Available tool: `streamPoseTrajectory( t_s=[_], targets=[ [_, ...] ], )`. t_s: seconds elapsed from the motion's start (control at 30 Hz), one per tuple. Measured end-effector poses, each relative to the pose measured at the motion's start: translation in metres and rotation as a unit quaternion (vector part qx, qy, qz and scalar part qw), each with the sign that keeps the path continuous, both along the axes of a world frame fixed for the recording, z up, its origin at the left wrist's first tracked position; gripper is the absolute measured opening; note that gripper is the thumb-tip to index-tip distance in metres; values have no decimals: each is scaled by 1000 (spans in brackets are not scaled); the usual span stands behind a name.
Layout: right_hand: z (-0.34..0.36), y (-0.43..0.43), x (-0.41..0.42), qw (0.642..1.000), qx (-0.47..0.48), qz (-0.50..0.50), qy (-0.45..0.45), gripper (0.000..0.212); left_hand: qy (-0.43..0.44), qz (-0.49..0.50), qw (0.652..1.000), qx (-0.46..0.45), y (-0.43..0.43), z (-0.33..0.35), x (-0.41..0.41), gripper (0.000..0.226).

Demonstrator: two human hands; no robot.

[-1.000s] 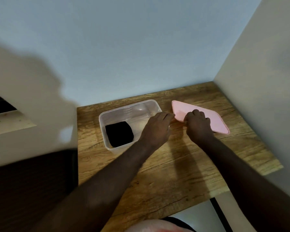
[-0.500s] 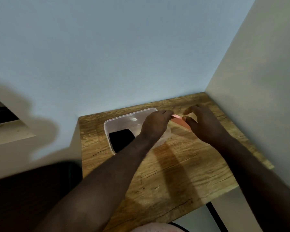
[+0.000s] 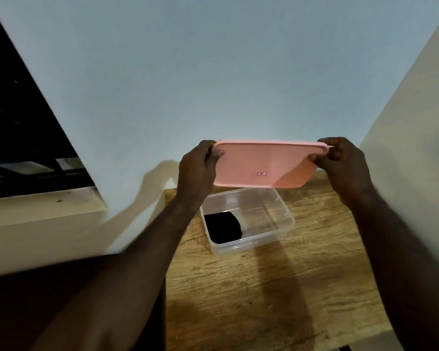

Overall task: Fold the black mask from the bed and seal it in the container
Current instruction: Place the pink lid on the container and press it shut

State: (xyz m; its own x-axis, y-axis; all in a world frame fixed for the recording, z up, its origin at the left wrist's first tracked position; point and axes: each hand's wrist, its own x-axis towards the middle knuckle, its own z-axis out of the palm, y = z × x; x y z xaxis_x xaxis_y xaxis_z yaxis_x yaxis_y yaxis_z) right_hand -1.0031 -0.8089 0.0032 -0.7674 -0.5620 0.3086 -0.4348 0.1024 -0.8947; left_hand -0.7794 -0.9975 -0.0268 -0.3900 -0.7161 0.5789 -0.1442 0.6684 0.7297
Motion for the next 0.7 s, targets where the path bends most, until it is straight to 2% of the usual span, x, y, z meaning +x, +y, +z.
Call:
streamPoseTrajectory(
  t_s=[0.07,0.17,0.4,0.5,0.6,0.7],
  targets=[
    [-6,-11,-1,995,-47,7,-84,34,17,20,997,68,-6,3,7,18],
    [-23,-31,1,987,-50,3,-151,23,1,45,985,167,-12,-6,17,17],
    [-104,-54,4,983,77,-27,-167,13,-94,119,945,289,7,-73,27,17],
    [-128,-58,0,978,133,-32,-157,17,-137,166,929,302,19,-88,22,15],
    [-136,-58,-4,981,181,-25,-69,23,-172,198,916,304,24,-96,14,28],
    [-135,-58,-5,978,208,-29,-8,26,-188,213,908,309,28,-98,5,26]
  ],
)
